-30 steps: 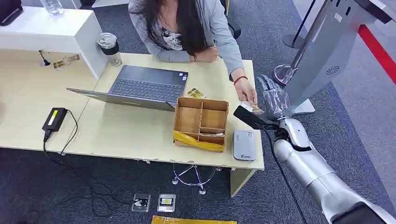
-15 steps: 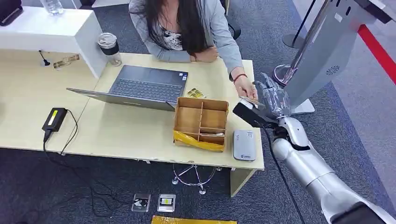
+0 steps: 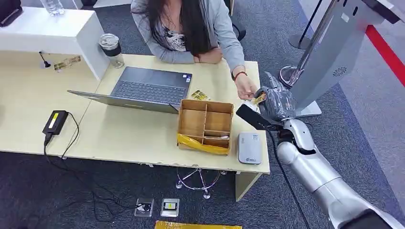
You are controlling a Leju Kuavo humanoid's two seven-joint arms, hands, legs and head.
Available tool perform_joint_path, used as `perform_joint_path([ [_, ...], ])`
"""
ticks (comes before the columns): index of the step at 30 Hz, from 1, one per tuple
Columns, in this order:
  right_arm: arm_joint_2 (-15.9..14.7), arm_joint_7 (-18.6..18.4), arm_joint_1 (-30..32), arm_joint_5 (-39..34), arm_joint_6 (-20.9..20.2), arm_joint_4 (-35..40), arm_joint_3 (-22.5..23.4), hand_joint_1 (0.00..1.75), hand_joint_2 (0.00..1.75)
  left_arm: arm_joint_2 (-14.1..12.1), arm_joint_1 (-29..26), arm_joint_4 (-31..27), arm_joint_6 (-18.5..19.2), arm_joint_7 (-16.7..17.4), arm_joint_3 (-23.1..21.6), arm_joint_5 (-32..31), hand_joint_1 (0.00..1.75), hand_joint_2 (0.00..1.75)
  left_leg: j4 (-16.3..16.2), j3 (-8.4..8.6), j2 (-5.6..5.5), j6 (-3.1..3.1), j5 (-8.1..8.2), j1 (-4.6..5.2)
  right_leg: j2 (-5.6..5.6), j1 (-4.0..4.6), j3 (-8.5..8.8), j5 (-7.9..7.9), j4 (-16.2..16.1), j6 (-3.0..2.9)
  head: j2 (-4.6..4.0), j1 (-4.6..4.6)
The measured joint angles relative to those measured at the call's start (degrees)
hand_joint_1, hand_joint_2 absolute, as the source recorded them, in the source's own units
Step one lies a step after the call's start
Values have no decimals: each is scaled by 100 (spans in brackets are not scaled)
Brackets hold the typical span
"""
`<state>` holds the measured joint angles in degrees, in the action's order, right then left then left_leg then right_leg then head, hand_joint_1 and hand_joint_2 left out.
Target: Pass the card to the sensor for recognition and then transmit it.
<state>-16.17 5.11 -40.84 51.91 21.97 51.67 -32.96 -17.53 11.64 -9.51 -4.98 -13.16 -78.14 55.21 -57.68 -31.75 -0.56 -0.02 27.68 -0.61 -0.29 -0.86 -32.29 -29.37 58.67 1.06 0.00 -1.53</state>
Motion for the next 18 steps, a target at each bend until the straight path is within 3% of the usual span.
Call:
perform_joint_path([
  [6,-61,-83,162,22,-168,323,66,175,175,2,-3,0,-2,0,0,37,0,0,0,3,3,0,0,0,-1,0,1,0,-1,0,0,-2],
  [13,-330,-317,797,96,-481,953,81,175,175,0,-17,0,-2,0,0,52,0,0,0,1,3,-4,4,0,2,0,-1,0,-2,0,0,0],
  [18,-426,-286,1080,-144,-662,999,35,175,175,0,-17,0,0,0,0,52,0,0,0,2,3,-5,4,0,3,0,0,0,-2,0,0,-2],
])
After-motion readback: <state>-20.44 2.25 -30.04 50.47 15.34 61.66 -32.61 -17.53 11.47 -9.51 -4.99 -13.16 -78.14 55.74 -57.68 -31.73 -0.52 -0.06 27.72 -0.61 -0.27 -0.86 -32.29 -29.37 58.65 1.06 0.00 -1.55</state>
